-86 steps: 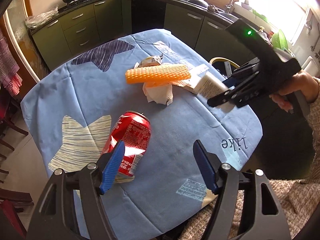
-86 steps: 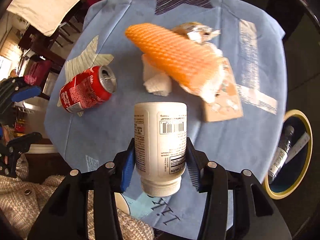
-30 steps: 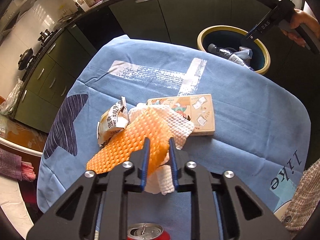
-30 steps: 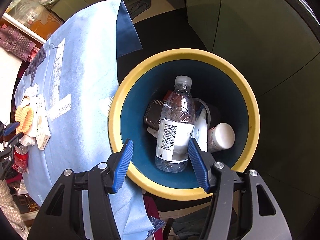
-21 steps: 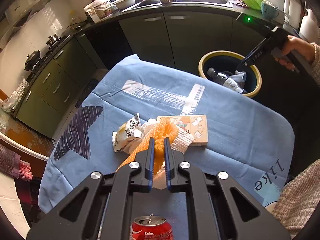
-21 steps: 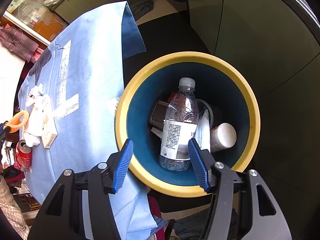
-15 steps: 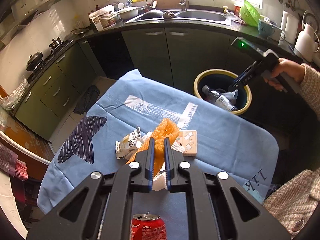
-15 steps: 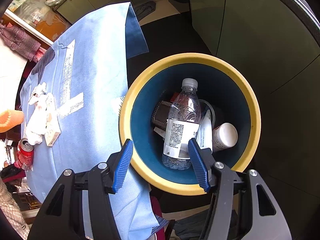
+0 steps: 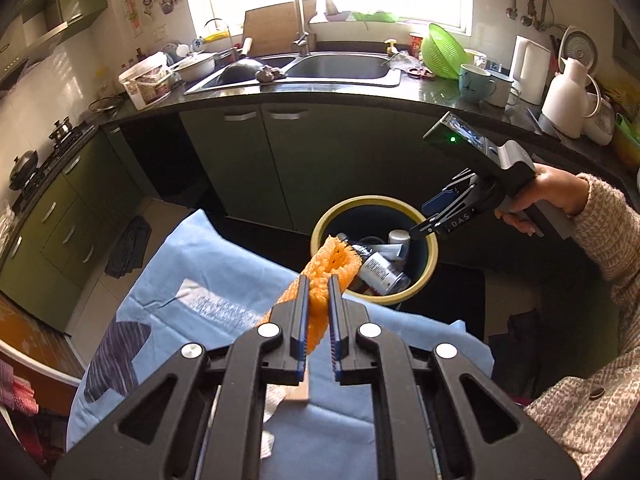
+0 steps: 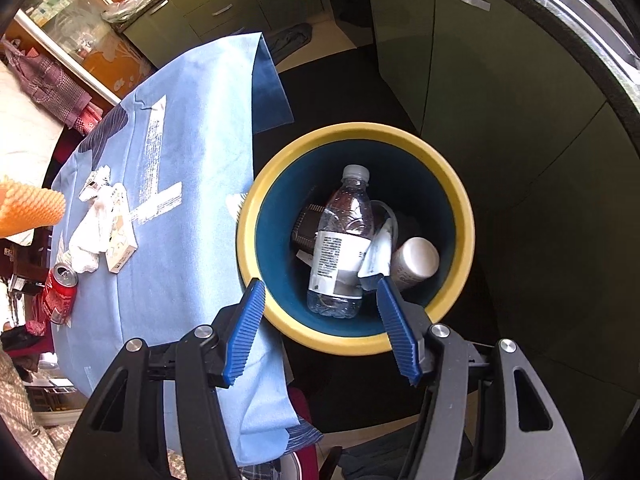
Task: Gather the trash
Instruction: 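Carry the orange foam net over the bin and open the left gripper, then grasp the red Coca-Cola can with the right gripper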
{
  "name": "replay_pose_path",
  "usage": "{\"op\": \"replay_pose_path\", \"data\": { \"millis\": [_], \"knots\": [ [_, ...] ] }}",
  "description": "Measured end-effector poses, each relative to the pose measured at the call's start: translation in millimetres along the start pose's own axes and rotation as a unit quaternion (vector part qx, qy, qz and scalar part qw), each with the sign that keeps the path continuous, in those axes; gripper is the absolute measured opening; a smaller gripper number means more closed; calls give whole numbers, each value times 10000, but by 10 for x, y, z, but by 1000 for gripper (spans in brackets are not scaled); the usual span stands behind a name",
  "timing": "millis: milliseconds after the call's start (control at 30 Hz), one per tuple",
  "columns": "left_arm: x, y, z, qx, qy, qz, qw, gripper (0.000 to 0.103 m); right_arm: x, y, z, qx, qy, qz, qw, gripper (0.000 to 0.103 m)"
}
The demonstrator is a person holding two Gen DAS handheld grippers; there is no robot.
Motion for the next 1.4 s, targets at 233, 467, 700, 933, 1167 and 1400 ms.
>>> {"op": "replay_pose_path", "data": {
  "millis": [233,467,700,933,1167,1400],
  "knots": [
    [-595,-813,616,205,-354,-488,9980,9,-463,370,-277,-294,-217,-376,9986,62],
    [-1050,-1702,978,423,-529,-717,9951,9,-850,465,-575,-295,-489,-408,9975,62],
    [-1162,-2179,892,737,-542,-473,9947,36,-912,487,-622,-290,-495,-336,9978,62],
    [-1030,-1396,716,461,-431,-435,9971,48,-723,606,-594,-386,-215,-365,9984,62],
    [-420,-127,-159,263,305,363,9985,62,-87,536,-587,-152,693,-253,9972,62],
    [331,886,-1524,366,1779,1409,9732,63,1604,324,-649,78,3313,60,9435,69]
  ]
}}
Point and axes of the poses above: each gripper's, at about its wrist camera, not at the fingertips, and y roughly against the way its jaws point, x to its left, z to its top, the point moved 6 cm from there along -y, roughly the way its jaws point, and after that the axes turned 5 degrees about x, right-handed, at the moved point
